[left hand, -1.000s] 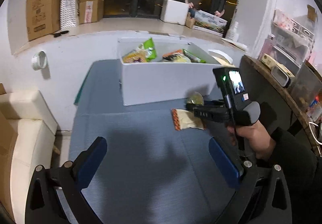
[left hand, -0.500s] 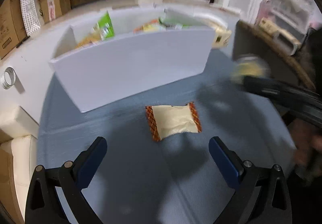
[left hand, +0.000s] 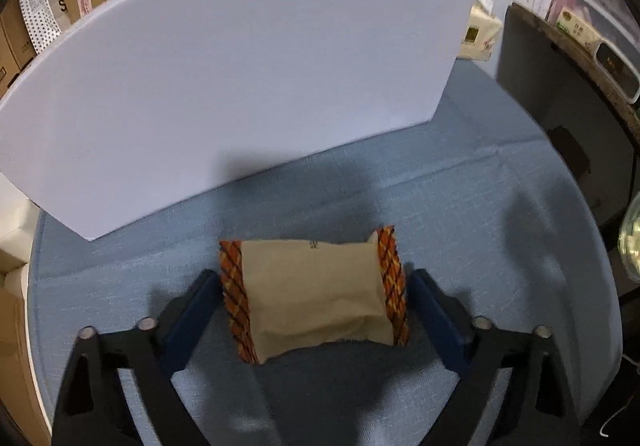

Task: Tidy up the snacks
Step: 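Grasp the orange-edged cream wafer pack with left gripper while right holds jelly cup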

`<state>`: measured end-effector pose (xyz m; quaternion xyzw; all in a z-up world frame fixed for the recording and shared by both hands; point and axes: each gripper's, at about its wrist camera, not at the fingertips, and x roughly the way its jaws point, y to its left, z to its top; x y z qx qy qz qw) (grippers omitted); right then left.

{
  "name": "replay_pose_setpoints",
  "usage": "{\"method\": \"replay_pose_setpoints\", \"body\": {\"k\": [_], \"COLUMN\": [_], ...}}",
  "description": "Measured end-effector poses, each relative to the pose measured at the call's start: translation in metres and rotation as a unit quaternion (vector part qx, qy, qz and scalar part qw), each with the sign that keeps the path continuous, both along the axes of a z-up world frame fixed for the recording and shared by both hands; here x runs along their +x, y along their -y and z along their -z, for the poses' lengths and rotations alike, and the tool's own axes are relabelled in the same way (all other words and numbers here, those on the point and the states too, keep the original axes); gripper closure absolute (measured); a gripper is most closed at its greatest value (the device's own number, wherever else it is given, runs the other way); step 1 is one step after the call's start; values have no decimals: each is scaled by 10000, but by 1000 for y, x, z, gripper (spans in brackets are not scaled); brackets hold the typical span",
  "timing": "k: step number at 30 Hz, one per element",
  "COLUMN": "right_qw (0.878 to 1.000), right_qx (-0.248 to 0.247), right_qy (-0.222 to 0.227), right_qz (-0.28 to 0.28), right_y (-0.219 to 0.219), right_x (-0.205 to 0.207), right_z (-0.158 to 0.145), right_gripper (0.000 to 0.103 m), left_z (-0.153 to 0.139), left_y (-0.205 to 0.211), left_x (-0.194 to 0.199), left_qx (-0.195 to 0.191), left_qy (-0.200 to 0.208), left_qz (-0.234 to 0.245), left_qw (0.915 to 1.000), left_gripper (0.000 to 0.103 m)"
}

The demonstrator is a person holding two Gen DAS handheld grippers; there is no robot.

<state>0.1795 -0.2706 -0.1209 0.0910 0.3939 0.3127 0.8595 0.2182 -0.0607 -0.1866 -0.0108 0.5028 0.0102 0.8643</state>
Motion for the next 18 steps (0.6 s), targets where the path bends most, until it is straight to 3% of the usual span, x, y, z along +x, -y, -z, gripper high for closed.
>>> {"method": "replay_pose_setpoints", "body": {"k": [4, 9, 18], "right_qw": [10000, 10000, 9997], "right_qx": [5, -43, -118], "right_qy": [-7, 8, 165], "right_qz": [30, -2, -161], "right_y": [3, 0, -9], "right_x": [-2, -4, -16], "right_z": [1, 2, -7], "right_gripper": [71, 71, 71], "left_z": [-6, -23, -100], "left_y": [-6, -16, -28], "left_x": [-7, -27, -88], "left_qx": [-170, -256, -337], "left_qy": [65, 303, 1245], "left_qz": [104, 152, 71], "left_qw": [9998, 9991, 9916], "left_gripper": [34, 34, 34]}}
